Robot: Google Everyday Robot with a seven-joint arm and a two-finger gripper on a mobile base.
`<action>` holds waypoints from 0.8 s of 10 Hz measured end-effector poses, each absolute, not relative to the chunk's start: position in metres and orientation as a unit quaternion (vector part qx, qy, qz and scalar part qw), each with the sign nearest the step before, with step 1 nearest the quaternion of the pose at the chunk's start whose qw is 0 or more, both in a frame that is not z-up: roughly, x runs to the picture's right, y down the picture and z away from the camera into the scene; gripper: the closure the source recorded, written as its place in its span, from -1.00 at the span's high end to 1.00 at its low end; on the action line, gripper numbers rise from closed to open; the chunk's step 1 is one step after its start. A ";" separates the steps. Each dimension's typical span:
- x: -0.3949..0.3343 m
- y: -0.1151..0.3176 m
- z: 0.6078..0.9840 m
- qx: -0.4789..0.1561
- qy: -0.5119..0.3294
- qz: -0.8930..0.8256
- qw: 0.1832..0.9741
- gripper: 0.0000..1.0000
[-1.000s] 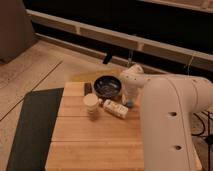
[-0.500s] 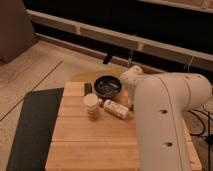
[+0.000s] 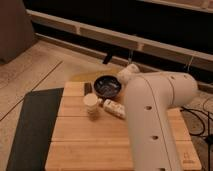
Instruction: Wipe the white sponge on the table
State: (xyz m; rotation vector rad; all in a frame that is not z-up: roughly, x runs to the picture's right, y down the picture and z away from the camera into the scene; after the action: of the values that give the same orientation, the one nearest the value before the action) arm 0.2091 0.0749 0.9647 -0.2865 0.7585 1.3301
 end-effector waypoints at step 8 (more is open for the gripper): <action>0.125 0.097 0.951 -0.197 0.276 0.598 0.726 -0.95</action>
State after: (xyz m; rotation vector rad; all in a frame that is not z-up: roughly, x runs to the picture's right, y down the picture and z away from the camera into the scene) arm 0.1247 0.0970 0.9509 -0.4343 0.6093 1.3185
